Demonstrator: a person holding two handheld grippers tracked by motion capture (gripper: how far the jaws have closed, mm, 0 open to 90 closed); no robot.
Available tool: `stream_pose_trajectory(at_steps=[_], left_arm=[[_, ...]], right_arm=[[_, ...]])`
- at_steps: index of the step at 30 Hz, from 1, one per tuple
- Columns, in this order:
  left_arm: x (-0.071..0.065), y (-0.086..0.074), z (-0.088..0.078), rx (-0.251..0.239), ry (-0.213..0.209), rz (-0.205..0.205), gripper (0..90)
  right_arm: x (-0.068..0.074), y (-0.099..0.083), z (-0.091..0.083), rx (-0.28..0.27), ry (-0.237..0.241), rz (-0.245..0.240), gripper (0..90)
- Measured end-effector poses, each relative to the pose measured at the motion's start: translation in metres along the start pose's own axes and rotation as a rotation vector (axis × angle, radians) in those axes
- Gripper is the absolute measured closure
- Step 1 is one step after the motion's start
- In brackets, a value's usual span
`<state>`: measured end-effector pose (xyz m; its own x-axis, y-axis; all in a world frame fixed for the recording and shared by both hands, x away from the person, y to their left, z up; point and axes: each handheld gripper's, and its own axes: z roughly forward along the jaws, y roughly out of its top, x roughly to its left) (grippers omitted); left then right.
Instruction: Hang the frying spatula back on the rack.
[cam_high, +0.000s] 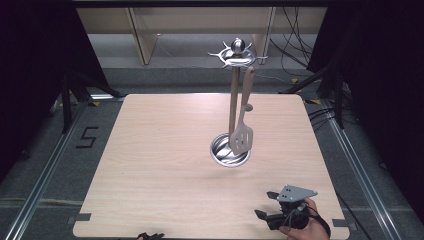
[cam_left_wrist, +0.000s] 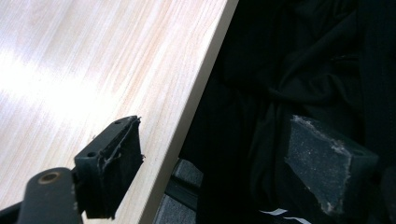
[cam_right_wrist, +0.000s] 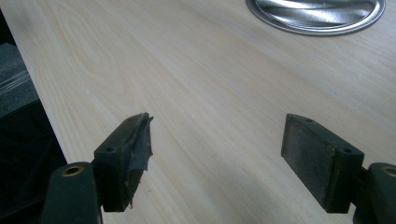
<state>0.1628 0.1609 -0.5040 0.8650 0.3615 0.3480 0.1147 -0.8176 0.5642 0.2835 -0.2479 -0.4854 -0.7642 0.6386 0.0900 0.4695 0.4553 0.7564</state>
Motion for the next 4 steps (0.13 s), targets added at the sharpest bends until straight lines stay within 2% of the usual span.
stream_pose_trajectory(at_steps=[4], left_arm=[[0.0001, -0.0001, -0.0001, 0.0, 0.001, 0.0, 17.3]], right_arm=[[0.0001, -0.0004, -0.0014, -0.006, -0.012, 0.005, 24.8]])
